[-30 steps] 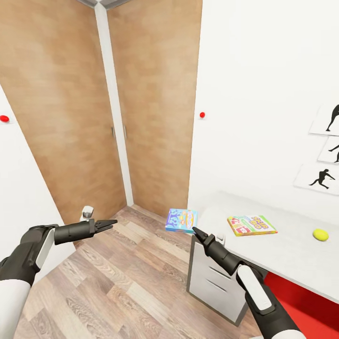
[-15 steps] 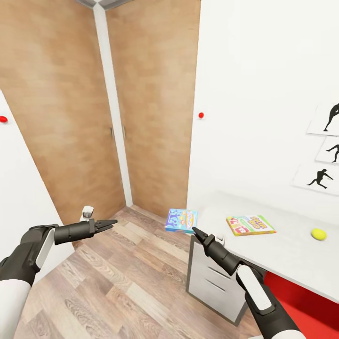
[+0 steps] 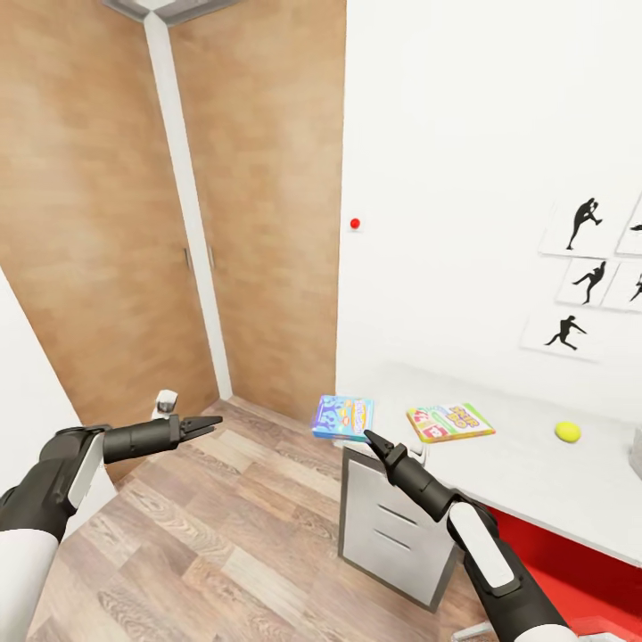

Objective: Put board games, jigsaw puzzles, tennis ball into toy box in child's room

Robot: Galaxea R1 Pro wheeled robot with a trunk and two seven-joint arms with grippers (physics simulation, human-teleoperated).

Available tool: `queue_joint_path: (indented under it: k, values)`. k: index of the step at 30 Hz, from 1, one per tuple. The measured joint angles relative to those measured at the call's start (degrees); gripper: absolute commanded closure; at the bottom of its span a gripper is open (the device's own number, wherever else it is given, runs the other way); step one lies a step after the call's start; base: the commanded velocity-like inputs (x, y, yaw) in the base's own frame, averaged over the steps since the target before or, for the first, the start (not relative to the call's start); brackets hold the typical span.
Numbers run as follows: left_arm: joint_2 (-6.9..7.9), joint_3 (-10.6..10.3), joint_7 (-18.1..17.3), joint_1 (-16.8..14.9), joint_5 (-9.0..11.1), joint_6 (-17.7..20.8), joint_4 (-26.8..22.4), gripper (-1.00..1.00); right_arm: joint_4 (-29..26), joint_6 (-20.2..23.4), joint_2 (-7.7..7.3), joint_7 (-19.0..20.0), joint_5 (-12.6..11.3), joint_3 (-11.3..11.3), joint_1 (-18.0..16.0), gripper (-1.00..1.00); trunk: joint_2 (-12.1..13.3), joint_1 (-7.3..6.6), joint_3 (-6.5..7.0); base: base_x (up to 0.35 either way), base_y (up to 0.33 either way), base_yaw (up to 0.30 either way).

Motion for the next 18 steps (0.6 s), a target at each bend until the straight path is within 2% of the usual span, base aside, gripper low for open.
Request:
queue_joint_path:
  k: [5,18]
  values:
    - [-0.05,0.0,0.0,0.0,0.0,0.0,0.0,-1.0,0.0,0.0,-0.03,0.0,0.0,0.0,0.0,1.0,0.0,0.0,0.2,0.0,0.0,-0.091]
    - [-0.05,0.0,0.0,0.0,0.0,0.0,0.0,-1.0,0.0,0.0,-0.04,0.0,0.0,0.0,0.0,1.0,0.0,0.0,0.23,0.0,0.0,-0.005]
